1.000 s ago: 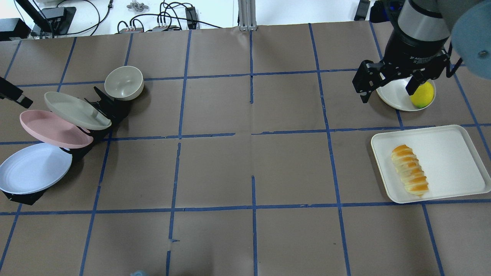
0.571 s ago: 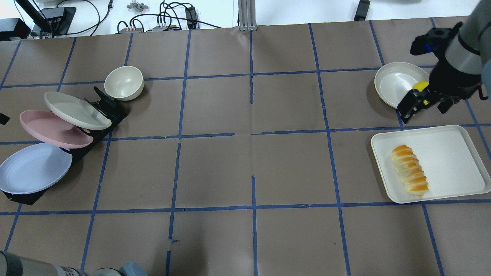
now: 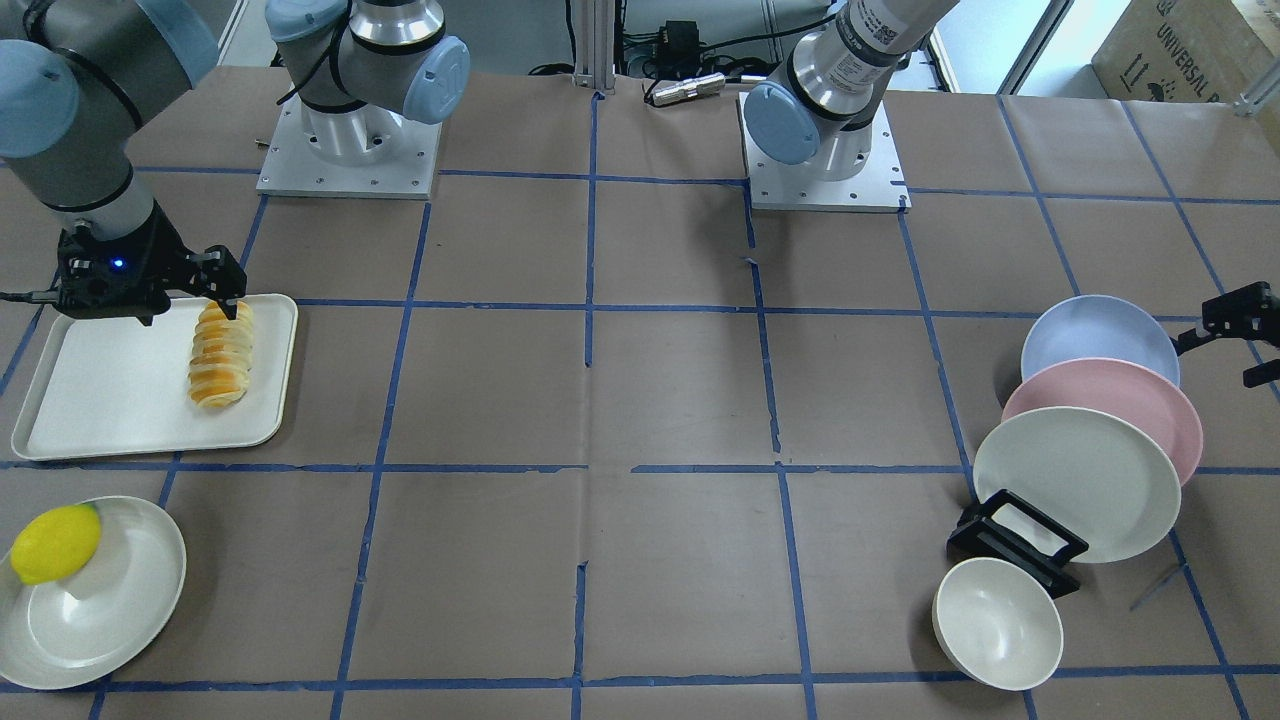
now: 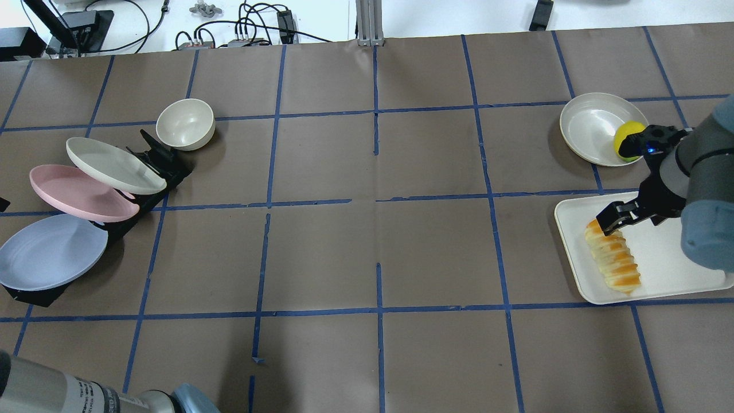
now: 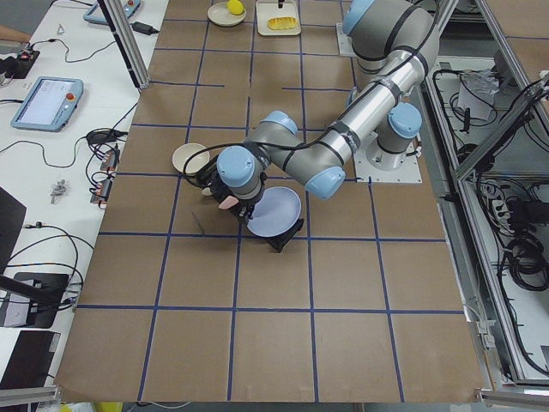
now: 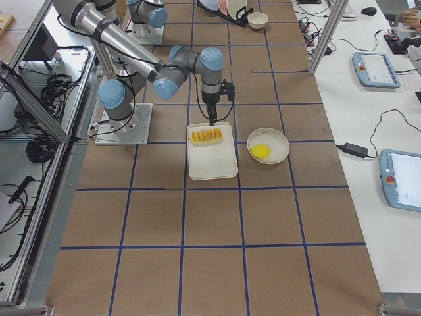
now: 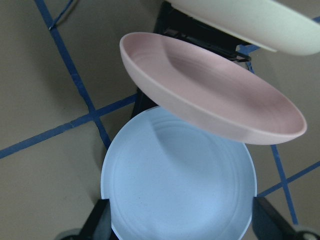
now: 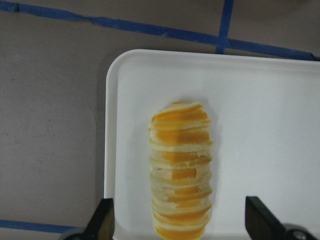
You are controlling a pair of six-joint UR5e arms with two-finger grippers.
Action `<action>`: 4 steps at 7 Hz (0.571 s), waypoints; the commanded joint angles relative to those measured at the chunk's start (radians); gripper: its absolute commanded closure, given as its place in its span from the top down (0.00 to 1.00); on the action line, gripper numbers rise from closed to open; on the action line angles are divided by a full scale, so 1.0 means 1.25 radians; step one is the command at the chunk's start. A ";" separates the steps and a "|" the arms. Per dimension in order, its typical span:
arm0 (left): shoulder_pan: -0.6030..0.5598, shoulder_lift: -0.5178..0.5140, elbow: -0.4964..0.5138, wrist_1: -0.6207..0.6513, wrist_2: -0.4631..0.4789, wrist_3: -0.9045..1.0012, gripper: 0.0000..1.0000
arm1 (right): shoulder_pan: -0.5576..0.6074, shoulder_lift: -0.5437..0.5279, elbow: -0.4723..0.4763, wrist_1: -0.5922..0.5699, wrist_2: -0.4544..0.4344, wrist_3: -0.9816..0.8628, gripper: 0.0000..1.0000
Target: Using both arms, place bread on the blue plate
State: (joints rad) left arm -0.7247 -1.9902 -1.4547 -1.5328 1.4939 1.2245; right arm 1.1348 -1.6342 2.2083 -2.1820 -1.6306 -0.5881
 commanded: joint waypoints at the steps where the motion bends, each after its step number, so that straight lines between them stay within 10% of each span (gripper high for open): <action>1: 0.001 -0.100 0.007 0.070 -0.005 0.010 1.00 | -0.001 0.009 0.031 -0.062 0.000 0.001 0.91; 4: 0.001 -0.159 0.009 0.118 -0.008 0.017 1.00 | -0.027 0.082 0.035 -0.150 0.000 -0.003 0.88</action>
State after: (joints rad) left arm -0.7234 -2.1703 -1.4439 -1.3957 1.4859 1.2428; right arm 1.1211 -1.5766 2.2488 -2.3211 -1.6310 -0.5915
